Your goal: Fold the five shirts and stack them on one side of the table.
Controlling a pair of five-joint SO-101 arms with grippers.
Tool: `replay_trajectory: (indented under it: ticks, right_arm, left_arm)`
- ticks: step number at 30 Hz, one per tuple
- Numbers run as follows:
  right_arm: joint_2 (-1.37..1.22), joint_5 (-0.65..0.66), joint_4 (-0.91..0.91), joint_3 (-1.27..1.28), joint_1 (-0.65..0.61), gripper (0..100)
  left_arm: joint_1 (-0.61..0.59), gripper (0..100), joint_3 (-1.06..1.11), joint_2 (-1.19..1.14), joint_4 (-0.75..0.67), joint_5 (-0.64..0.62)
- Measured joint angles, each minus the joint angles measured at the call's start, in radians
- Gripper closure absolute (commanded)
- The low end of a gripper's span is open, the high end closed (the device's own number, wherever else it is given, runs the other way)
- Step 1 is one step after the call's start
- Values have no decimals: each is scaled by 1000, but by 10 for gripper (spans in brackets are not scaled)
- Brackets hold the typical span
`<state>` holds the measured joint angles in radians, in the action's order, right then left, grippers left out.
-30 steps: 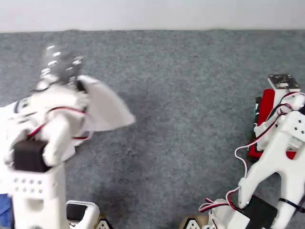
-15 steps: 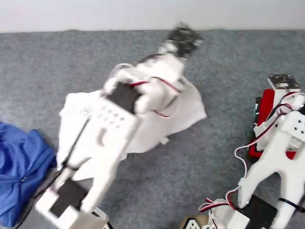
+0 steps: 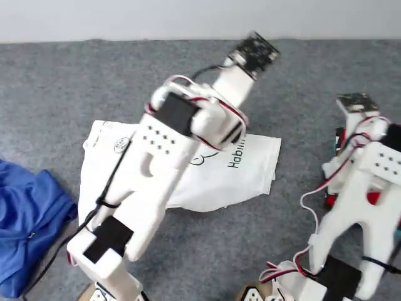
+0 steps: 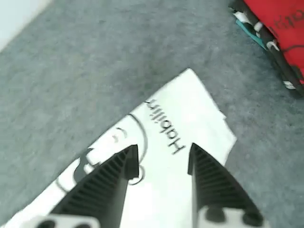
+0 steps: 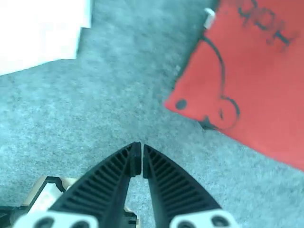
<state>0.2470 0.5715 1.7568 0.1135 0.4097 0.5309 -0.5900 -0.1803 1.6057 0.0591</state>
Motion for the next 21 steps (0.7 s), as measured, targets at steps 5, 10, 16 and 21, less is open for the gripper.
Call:
replay_trajectory:
  ticks: [5, 10, 16, 21]
  right_arm:
    - [0, -2, 0, 0, -146, 990]
    - [0, -3, 0, 0, -310, 990]
    - [0, -32, 0, 55, -453, 990]
    - [0, -38, 0, 189, -512, 990]
  left_arm:
    - [-120, 897, -75, 0, 114, 26]
    - [-311, 983, 9, 14, 123, 86]
    - [-453, 985, 311, 175, 124, 222]
    - [-592, 984, 617, 382, 124, 330]
